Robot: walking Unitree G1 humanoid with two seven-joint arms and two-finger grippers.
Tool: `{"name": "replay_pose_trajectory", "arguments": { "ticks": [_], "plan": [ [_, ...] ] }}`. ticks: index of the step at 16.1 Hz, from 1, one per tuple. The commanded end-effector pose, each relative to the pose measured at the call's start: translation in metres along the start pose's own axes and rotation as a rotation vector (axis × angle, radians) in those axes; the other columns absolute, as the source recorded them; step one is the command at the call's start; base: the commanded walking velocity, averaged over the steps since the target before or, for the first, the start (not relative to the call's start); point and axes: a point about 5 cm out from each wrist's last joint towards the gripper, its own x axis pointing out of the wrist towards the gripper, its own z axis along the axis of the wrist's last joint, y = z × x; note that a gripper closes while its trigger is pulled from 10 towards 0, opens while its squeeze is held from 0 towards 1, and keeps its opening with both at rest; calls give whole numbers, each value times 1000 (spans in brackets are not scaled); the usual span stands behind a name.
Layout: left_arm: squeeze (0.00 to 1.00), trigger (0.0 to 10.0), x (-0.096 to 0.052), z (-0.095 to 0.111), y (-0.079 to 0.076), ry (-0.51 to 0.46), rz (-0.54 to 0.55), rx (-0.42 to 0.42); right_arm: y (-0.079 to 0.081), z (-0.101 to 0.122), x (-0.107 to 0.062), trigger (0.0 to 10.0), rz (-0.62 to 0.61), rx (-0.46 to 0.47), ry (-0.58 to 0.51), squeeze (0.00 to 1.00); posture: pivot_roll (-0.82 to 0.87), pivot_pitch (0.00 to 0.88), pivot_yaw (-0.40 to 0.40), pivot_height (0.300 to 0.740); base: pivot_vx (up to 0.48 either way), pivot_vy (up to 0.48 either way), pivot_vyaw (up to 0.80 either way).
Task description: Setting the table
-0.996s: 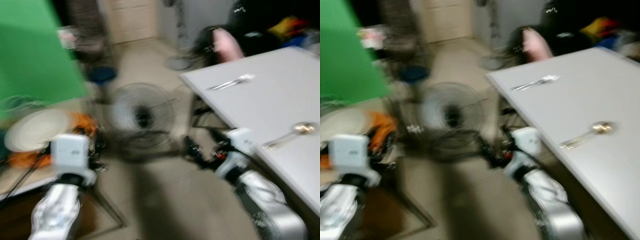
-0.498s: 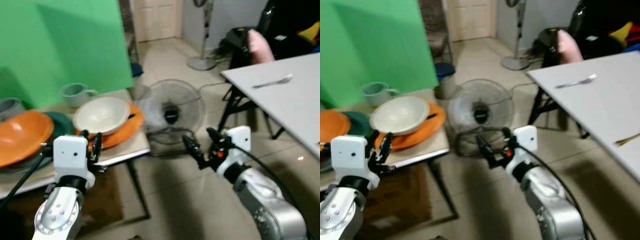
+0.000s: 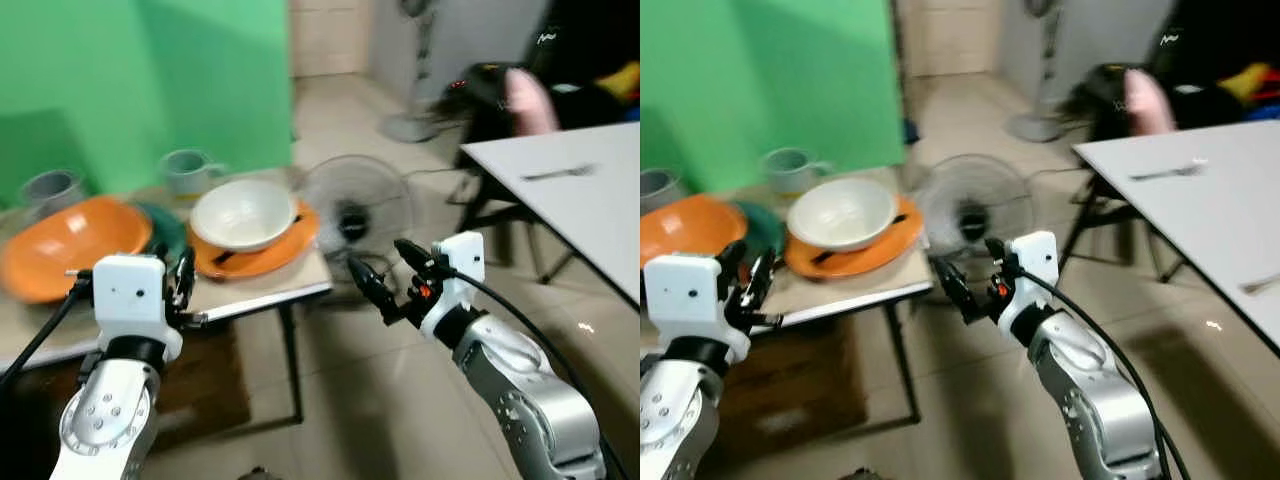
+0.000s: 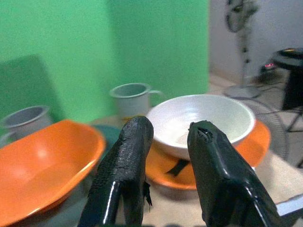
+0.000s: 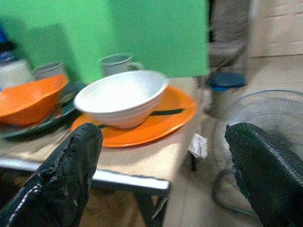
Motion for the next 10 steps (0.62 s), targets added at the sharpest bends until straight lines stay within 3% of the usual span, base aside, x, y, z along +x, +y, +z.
{"name": "replay_pose_trajectory", "arguments": {
  "ticks": [1,5,10],
  "plan": [
    [0,10000,-2,2,2,-3,5,10,3,2,4,10000,27,11,0,0,6,0,33,740,334,0,794],
    [0,10000,-2,2,-3,4,-38,45,5,3,9,10000,48,8,3,0,11,0,29,740,332,0,791],
    [0,10000,0,5,-7,0,-96,67,-6,13,13,10000,-34,41,-53,0,8,0,34,740,331,0,0]
  ]
}}
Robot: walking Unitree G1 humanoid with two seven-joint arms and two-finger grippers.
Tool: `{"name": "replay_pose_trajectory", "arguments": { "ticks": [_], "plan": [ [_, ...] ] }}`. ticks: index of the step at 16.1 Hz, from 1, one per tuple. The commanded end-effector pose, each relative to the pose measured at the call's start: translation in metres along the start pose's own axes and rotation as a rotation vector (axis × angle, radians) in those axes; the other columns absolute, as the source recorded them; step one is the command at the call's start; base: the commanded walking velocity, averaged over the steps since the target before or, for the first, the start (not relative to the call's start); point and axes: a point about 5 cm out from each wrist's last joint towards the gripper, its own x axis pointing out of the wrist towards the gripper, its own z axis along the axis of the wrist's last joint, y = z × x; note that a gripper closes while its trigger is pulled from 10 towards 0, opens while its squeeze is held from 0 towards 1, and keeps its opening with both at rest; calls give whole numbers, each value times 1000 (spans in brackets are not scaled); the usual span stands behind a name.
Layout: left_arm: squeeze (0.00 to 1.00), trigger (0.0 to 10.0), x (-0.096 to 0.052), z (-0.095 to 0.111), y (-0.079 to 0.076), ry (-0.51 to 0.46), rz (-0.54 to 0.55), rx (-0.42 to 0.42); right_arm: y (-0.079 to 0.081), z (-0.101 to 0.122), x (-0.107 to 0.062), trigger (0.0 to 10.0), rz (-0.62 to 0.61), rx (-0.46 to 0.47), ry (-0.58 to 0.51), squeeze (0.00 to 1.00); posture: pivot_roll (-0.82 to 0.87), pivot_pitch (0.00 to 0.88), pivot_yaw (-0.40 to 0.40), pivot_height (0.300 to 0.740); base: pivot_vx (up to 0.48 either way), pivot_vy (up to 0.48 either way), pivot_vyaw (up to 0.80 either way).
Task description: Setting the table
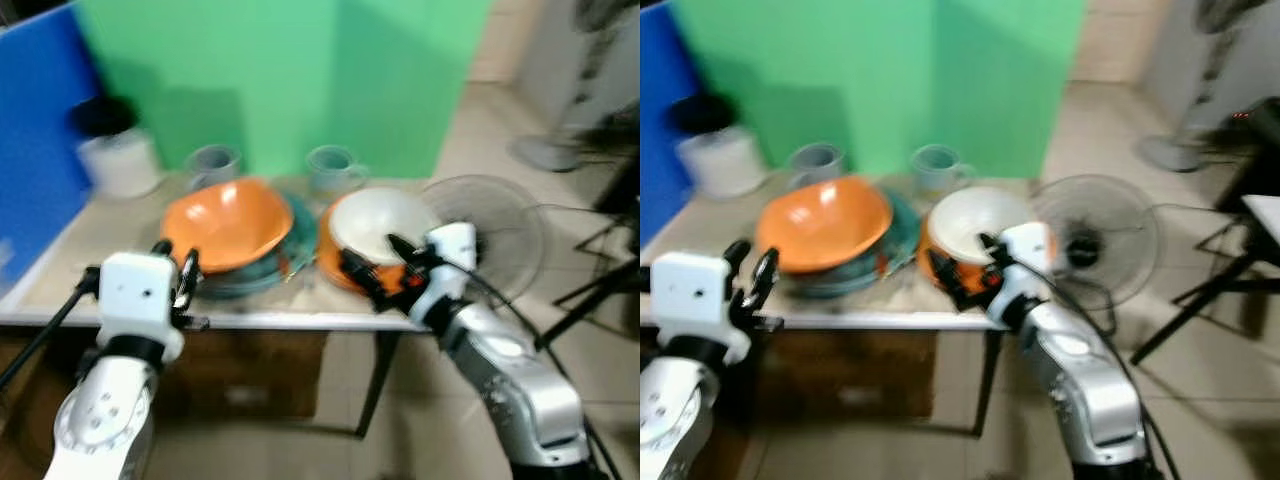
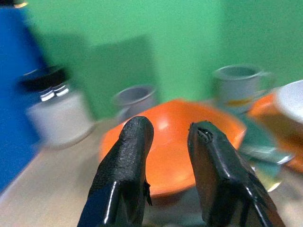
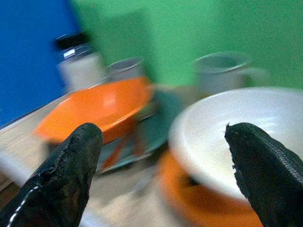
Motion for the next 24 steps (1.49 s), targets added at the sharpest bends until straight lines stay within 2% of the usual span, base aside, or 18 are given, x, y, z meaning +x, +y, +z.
{"name": "replay_pose_trajectory", "arguments": {
  "ticks": [1,4,6,8,12,13,14,15,16,18,21,22,23,24],
  "plan": [
    [0,10000,0,1,-3,1,-33,5,-4,14,1,10000,-20,9,-59,0,8,0,33,740,330,0,0],
    [0,10000,3,6,-6,-28,-81,2,-9,28,1,10000,-55,34,-127,0,6,0,31,740,330,0,0],
    [0,10000,10,15,-14,-71,-173,-38,-18,41,5,10000,-113,9,-142,0,8,0,27,740,165,0,-800],
    [0,10000,13,21,-22,-84,-282,-31,-32,50,12,10000,-169,-19,-107,0,5,0,32,740,0,0,0],
    [0,10000,8,29,-39,-98,-496,-32,-63,57,6,10000,-248,-25,41,0,-1,0,31,740,0,0,0],
    [0,10000,5,28,-45,-67,-577,-26,-73,53,0,10000,-193,20,168,0,-7,0,32,740,0,0,0],
    [0,10000,4,27,-46,-60,-604,-23,-76,51,-2,10000,-179,27,208,0,-8,0,32,740,0,0,0],
    [0,10000,4,27,-49,-47,-653,-21,-89,45,-9,10000,-201,53,301,0,-13,0,33,740,0,0,0],
    [0,10000,4,27,-49,-44,-673,-16,-96,43,-11,10000,-237,78,323,0,-14,0,32,740,0,0,0],
    [0,10000,3,25,-52,-24,-737,4,-105,37,-13,10000,-283,91,373,0,-16,0,28,740,0,0,0],
    [0,10000,-1,24,-55,-5,-804,-9,-105,30,-17,10000,-262,179,460,0,-19,0,29,740,0,0,0],
    [0,10000,-2,25,-56,-1,-819,-14,-102,27,-21,4980,-231,235,524,0,-20,0,30,740,0,0,0],
    [0,10000,-2,25,-56,-2,-821,-13,-99,25,-21,4549,-203,289,540,0,-23,0,31,740,0,0,0],
    [0,10000,-2,25,-56,-3,-823,-11,-98,24,-21,235,-190,328,533,0,-23,0,31,740,0,0,0]
  ]
}}
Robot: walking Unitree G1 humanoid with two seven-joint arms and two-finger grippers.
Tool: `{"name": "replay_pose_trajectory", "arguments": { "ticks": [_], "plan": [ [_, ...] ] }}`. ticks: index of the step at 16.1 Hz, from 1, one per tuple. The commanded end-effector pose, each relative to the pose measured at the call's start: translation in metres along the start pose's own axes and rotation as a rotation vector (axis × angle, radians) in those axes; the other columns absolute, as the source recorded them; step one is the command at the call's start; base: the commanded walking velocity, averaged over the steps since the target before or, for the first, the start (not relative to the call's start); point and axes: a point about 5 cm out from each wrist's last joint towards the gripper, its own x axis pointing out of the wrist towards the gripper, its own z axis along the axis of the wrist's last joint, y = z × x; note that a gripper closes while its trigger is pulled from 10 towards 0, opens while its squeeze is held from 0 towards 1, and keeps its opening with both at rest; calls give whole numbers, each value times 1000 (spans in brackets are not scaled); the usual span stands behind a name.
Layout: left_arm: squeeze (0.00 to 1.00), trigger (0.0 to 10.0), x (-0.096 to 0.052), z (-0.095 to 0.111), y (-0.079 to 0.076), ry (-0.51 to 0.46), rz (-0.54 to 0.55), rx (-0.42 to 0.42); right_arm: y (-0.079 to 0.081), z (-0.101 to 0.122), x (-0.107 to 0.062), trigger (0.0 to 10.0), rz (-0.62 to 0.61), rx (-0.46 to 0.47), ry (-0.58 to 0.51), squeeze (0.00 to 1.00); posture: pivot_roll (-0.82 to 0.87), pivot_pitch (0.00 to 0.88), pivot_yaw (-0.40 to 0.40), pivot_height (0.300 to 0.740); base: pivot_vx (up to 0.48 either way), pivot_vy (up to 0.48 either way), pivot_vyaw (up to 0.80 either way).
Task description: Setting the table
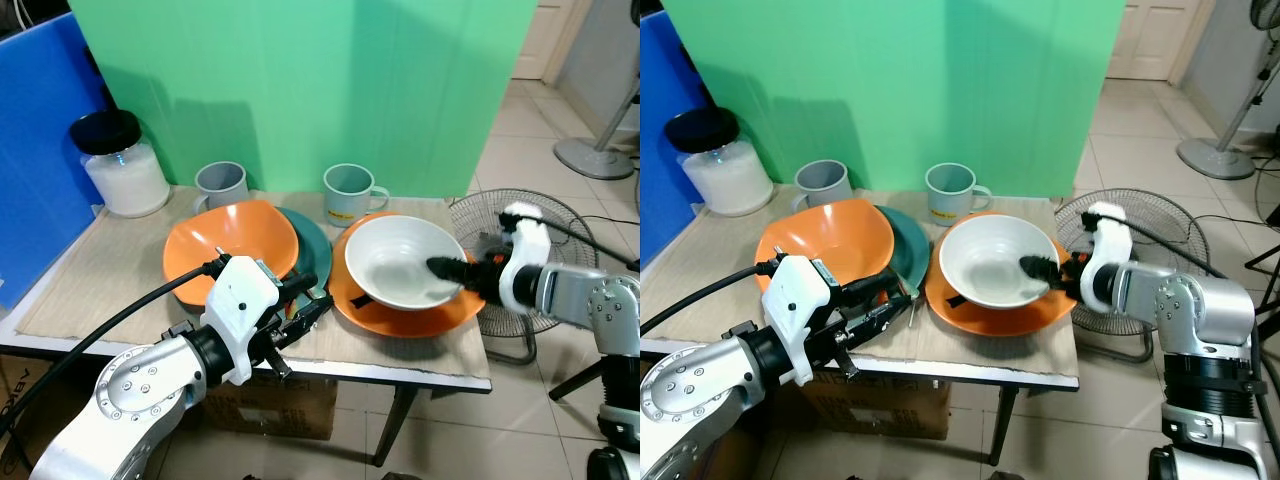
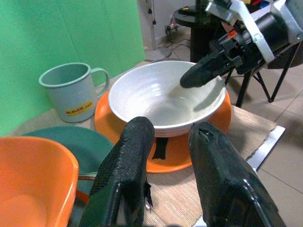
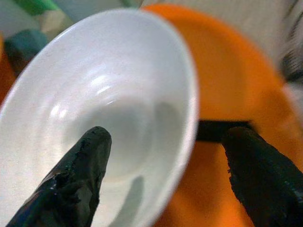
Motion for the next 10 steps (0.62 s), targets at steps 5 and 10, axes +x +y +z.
{"name": "replay_pose_trajectory", "arguments": {
  "ticks": [5,10],
  "plan": [
    [0,10000,0,5,0,-9,-21,24,1,0,3,0,2,97,19,0,-21,0,29,740,0,0,0],
    [0,10000,0,4,-1,-3,-24,27,4,-2,5,0,10,129,36,0,-18,0,28,740,0,0,0]
  ]
}}
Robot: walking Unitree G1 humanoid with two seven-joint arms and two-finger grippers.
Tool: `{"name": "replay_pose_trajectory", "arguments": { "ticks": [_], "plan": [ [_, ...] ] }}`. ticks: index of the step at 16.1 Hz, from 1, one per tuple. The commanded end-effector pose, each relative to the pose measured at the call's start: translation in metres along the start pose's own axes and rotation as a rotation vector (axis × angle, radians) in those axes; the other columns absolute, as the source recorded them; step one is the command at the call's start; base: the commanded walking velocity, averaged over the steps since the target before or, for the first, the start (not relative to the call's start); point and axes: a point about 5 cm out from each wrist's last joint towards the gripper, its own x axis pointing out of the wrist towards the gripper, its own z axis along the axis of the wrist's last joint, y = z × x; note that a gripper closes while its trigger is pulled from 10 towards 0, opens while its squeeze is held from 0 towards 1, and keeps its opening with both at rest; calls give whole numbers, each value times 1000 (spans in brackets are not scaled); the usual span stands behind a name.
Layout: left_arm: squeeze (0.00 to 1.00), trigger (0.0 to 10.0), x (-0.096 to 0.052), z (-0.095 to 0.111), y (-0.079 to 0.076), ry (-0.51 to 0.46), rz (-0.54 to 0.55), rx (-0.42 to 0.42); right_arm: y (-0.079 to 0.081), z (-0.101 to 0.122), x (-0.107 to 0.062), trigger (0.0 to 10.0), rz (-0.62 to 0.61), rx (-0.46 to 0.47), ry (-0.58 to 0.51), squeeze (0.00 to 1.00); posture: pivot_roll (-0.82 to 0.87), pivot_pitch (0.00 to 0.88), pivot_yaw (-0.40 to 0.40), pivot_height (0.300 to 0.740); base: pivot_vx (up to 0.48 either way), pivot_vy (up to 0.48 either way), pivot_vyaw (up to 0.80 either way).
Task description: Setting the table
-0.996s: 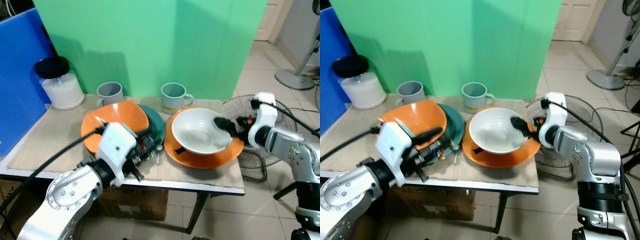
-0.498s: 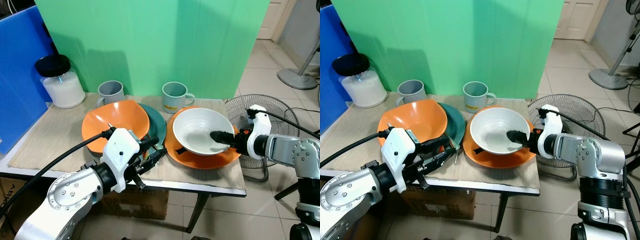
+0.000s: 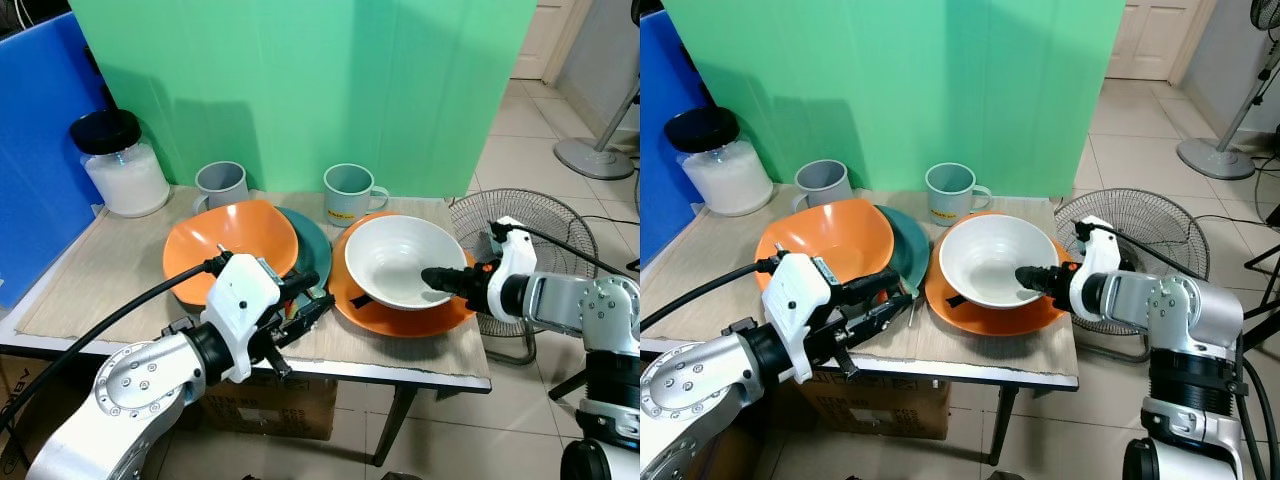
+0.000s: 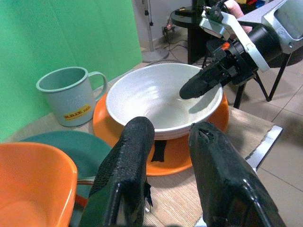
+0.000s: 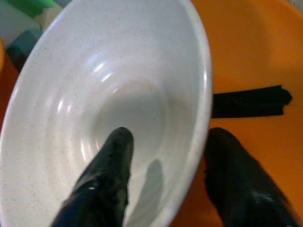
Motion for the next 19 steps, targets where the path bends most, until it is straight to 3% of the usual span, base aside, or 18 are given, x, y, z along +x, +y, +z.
{"name": "replay_pose_trajectory", "arguments": {
  "ticks": [1,11,14,16,19],
  "plan": [
    [0,10000,0,2,-2,1,-14,14,3,4,-2,0,6,4,-11,0,-20,0,30,740,0,0,0],
    [0,10000,1,1,-1,9,-27,27,2,3,-3,0,-3,64,-19,0,-27,0,38,740,0,0,0],
    [0,10000,1,1,0,1,-21,24,7,15,-11,0,63,87,-146,0,-34,0,49,740,0,0,0],
    [0,10000,2,2,3,-15,8,23,10,24,-26,0,115,127,-242,0,-37,0,54,740,0,0,0],
    [0,10000,4,4,12,-35,97,39,18,29,-42,0,148,61,-374,0,-43,0,62,740,0,0,0]
  ]
}}
